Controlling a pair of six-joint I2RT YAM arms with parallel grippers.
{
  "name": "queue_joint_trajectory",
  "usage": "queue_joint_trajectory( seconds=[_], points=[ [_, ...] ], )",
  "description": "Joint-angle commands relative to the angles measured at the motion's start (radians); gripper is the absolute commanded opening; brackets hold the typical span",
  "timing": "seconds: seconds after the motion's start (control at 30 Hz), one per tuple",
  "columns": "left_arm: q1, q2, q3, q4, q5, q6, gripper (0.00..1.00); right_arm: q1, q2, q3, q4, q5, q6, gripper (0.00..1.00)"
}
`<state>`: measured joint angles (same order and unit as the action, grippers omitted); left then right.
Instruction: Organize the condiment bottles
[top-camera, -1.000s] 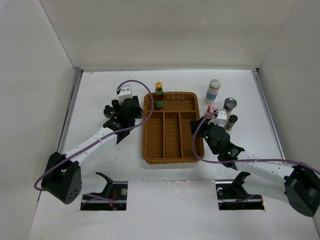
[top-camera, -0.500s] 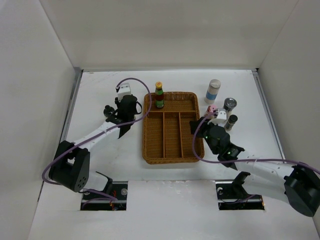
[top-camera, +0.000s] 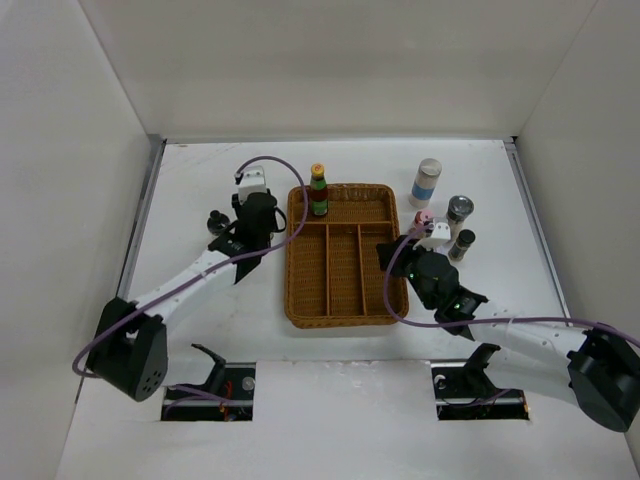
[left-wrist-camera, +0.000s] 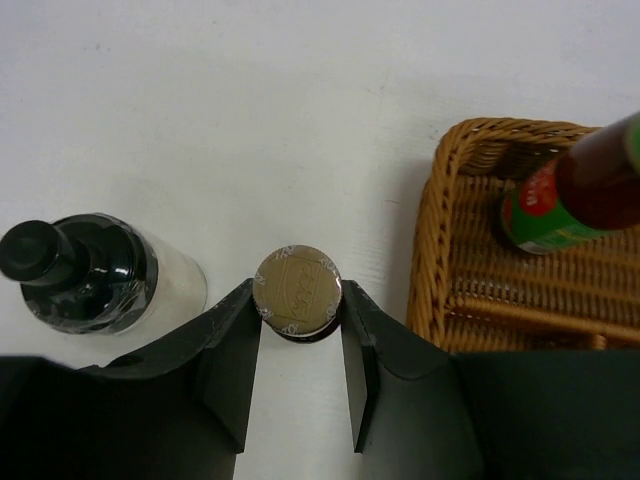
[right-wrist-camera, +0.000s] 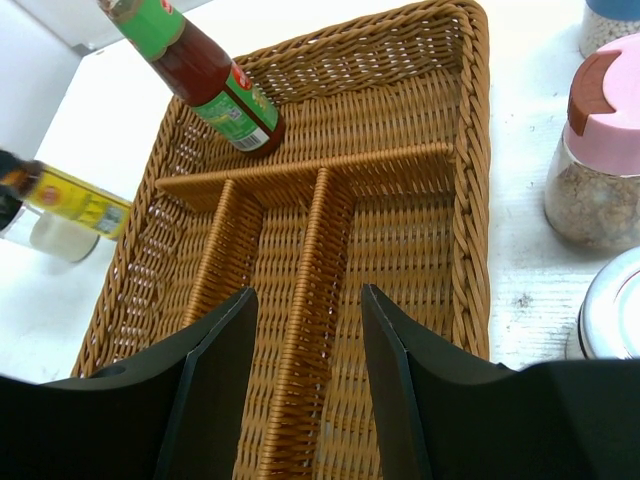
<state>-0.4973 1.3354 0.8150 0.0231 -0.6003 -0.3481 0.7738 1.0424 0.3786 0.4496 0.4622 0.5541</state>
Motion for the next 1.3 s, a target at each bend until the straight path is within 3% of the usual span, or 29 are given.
queue_joint_trajectory(
  seconds=[0.0, 0.23, 0.37, 0.5, 0.87, 1.27],
  points=[
    [-0.051, -0.163, 0.078, 0.034, -0.061, 0.021, 0.14, 0.011, 0.004, 0.040, 0.034, -0.008, -0.006, 0.52],
    [-0.189, -0.274, 0.113, -0.026, -0.107, 0.037, 0.14, 0.008, -0.027, 0.023, 0.044, 0.004, -0.003, 0.52],
    [-0.295, -0.216, 0.118, -0.012, -0.108, 0.001, 0.14, 0.000, -0.030, 0.023, 0.032, 0.003, 0.001, 0.52],
    [-0.333, -0.125, 0.127, 0.031, -0.102, -0.018, 0.14, -0.001, -0.038, 0.016, 0.038, 0.007, 0.001, 0.52],
    [-0.346, 0.031, 0.116, 0.176, -0.087, -0.020, 0.15, -0.003, -0.036, 0.019, 0.035, 0.001, 0.001, 0.53],
    [-0.335, 0.107, 0.104, 0.149, -0.090, -0.029, 0.17, -0.006, -0.041, 0.020, 0.029, 0.000, 0.001, 0.52]
  ],
)
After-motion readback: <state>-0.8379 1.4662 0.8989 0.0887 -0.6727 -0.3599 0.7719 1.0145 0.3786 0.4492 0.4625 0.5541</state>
